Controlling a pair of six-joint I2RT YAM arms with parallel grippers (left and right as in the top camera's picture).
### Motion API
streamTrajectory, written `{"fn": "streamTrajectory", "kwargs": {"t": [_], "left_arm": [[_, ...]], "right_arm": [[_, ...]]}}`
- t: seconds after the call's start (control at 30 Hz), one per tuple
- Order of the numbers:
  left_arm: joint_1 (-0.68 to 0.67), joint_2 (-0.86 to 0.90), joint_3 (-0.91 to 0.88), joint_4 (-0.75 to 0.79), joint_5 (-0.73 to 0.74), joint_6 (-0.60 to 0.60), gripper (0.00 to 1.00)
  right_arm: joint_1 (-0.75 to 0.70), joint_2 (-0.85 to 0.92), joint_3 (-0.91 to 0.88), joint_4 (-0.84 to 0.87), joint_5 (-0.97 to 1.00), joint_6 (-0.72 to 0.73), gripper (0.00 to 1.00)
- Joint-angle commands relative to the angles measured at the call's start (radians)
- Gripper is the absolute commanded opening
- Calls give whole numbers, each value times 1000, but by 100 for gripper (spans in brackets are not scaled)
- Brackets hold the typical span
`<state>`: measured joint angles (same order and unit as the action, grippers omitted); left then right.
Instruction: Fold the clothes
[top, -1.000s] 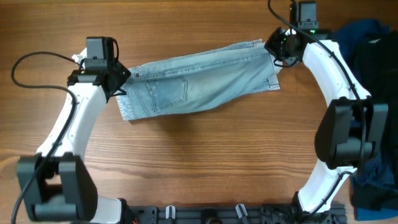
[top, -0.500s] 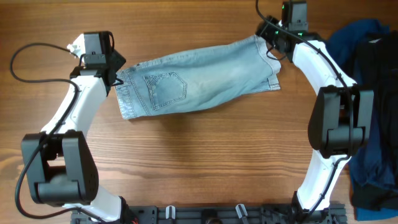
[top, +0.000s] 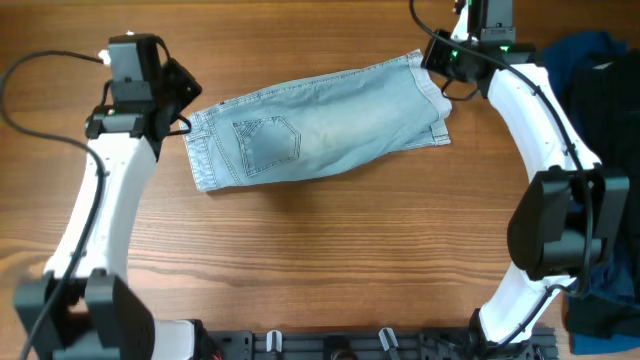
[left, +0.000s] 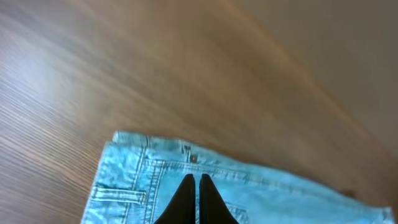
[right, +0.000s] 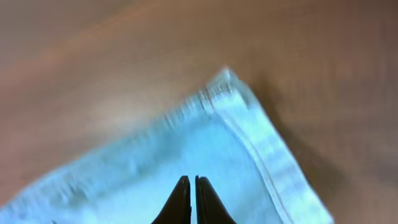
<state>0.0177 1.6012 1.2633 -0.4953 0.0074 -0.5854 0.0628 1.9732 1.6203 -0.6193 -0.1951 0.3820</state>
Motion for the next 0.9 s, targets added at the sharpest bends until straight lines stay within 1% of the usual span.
{"fn": "streamTrajectory", "kwargs": {"t": [0.0, 0.17, 0.33, 0.53, 0.67, 0.73, 0.77, 0.87], "left_arm": [[-8, 146, -10, -2, 56, 9, 4], [-7, 280, -10, 39, 56, 9, 4], [-7, 341, -10, 58, 51, 10, 4], [-7, 359, -9, 89, 44, 10, 4], [-7, 359, -9, 96, 44, 10, 4], [-7, 358, -9, 112, 44, 11, 4], [-8, 354, -7, 135, 44, 31, 4], [-8, 324, 14, 155, 44, 74, 4]], "right_arm": [[2, 46, -5, -77, 1, -57, 4], [2, 71, -81, -81, 16, -93, 4], [2, 73, -180, -68, 20, -92, 4], [2, 75, -378, 102, 119, -84, 4], [2, 75, -418, 56, 150, -34, 4], [2, 72, -412, 55, 142, -27, 4], [2, 68, -401, 55, 143, -29, 4], [2, 39, -346, 53, 99, -106, 4]]}}
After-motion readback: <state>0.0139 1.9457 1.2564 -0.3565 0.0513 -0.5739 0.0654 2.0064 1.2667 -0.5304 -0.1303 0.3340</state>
